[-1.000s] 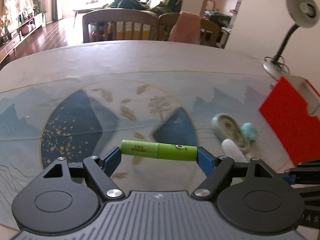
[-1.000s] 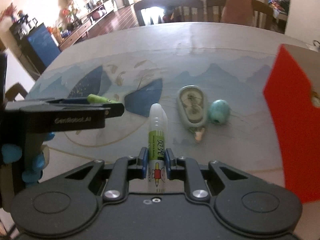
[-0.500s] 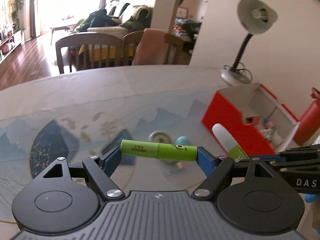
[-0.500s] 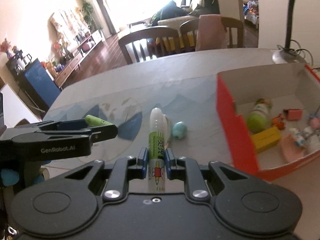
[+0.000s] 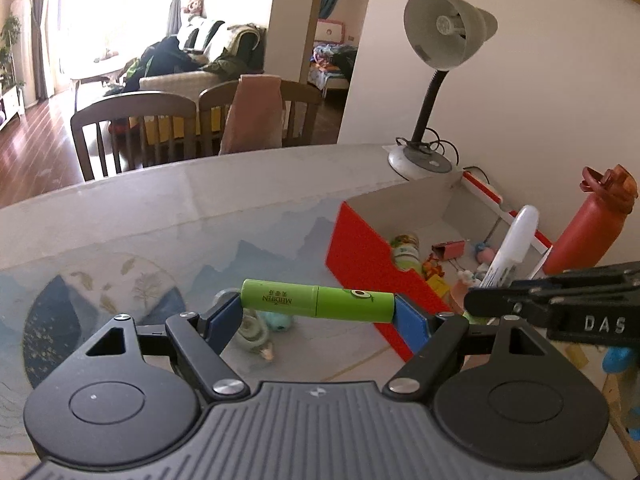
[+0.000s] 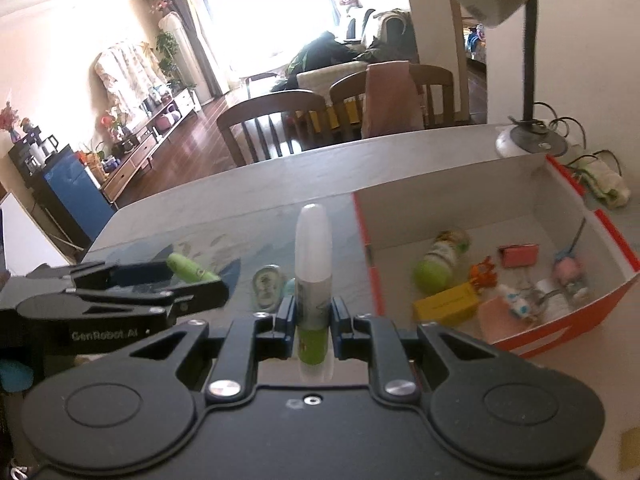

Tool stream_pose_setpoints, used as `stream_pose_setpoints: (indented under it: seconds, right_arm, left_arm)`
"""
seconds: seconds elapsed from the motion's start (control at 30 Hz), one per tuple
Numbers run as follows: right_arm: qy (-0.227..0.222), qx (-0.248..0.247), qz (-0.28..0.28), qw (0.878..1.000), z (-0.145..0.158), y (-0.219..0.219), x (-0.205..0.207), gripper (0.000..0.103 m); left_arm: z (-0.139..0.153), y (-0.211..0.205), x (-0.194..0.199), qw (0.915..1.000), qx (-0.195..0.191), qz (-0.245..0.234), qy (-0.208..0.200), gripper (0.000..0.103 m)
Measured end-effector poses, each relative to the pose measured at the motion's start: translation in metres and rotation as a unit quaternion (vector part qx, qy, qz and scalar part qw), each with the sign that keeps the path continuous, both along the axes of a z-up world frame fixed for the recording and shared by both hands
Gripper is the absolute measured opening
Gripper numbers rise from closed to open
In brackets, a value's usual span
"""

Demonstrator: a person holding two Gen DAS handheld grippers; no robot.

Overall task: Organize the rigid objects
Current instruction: 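Carry the green marker and glue stick with both tools over the red box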

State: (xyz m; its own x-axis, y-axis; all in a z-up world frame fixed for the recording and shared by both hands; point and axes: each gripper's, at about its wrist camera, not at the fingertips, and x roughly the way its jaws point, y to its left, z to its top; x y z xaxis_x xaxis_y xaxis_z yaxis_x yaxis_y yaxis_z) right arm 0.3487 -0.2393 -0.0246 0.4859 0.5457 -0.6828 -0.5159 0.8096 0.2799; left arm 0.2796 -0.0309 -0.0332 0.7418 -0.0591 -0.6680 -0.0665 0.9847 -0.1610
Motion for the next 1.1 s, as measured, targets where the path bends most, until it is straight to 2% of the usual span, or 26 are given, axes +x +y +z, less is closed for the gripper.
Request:
stream_pose_setpoints:
  seconds: [0.3,0.57,0.83,1.1]
  right_arm:
    - [-0.017,0.001,-0.021,1.000,0.006,-0.049,0.023,0.016]
    - [-0.023,-0.005,-0.064,0.998,0.005,-0.095,0.064,0.016]
    - [-0.009,-0.032,-0.090,0.995,-0.016,-0.123,0.102,0.016]
    - [0.015,-0.061,-0.071,0.995,-0.036,-0.127,0.119,0.016]
  left_arm:
    - [0.003,-0.040,0.015,0.9999,0.006,-0.012,-0.001,0.082]
    - [0.007,-0.081,0.051,0.9990,0.020,-0.041,0.001,0.082]
    - [-0.010,-0.121,0.106,0.9968,0.035,-0.066,0.029,0.082]
    - [-0.038,-0.154,0.151,0.9921,0.064,-0.088,0.062,0.082]
